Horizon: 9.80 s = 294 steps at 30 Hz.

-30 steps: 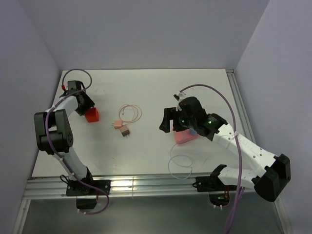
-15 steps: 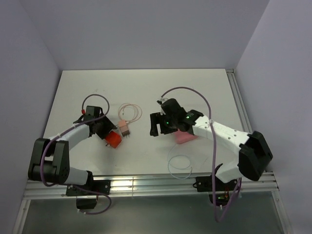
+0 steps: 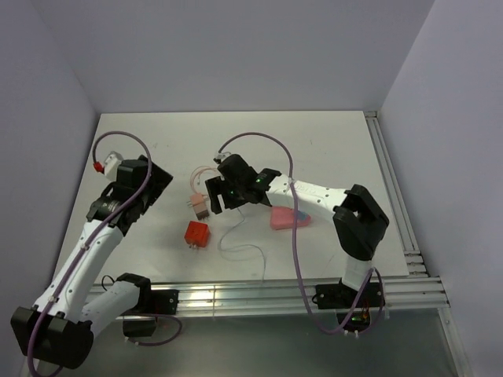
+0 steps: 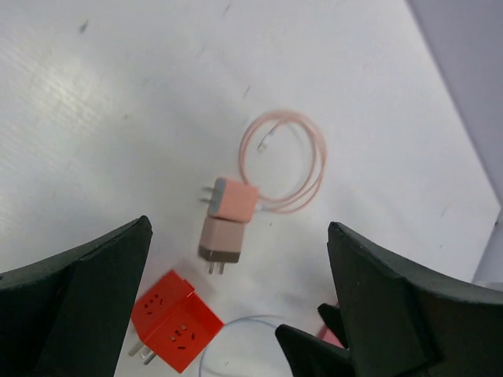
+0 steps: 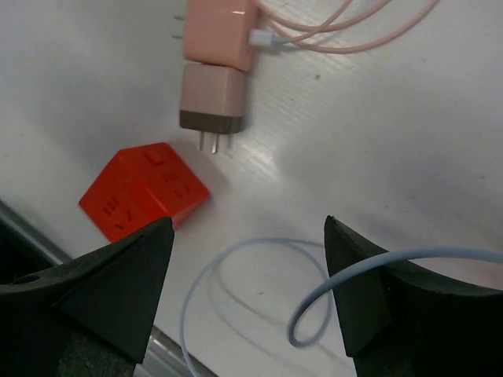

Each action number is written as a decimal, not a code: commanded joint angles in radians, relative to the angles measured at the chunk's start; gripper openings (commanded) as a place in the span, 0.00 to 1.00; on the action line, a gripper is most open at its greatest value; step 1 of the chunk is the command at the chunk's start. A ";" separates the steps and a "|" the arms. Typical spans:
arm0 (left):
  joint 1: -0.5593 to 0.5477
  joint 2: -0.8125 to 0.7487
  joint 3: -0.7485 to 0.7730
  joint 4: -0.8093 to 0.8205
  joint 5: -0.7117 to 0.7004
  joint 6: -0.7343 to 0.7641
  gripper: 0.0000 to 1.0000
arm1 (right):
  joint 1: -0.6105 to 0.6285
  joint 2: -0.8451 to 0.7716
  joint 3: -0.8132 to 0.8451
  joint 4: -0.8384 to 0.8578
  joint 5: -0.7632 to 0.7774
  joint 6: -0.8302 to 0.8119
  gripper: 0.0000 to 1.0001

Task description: Insert the plug

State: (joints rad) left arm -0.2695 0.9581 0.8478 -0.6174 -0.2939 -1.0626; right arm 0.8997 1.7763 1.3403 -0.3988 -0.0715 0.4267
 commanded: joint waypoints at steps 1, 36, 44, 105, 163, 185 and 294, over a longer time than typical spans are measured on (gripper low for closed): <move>0.004 -0.030 0.074 -0.113 -0.119 0.044 1.00 | 0.033 -0.017 0.051 0.032 0.182 0.006 0.84; -0.330 0.959 0.658 -0.036 -0.071 0.716 0.51 | 0.034 -0.974 -0.507 -0.299 0.193 0.207 1.00; -0.335 1.143 0.824 -0.104 -0.155 0.665 0.53 | 0.036 -1.042 -0.553 -0.295 0.197 0.222 1.00; -0.324 0.366 0.702 0.291 1.141 0.213 0.00 | -0.008 -0.862 -0.283 0.080 -0.177 -0.482 0.94; -0.309 -0.185 -0.095 0.054 0.119 0.087 1.00 | -0.224 -0.557 -0.224 0.132 -0.070 0.081 0.00; -0.813 0.162 -0.290 0.079 -0.526 -0.263 0.98 | -0.254 -0.687 -0.320 0.143 -0.151 -0.002 0.00; -1.179 -0.651 -0.446 -0.107 -0.475 -0.533 0.80 | 0.269 -0.403 -0.730 0.715 0.460 -0.151 0.00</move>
State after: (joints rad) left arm -1.4437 0.3004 0.3985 -0.6868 -0.7322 -1.5673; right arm 1.1625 1.4078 0.6384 0.3225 0.3489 0.2794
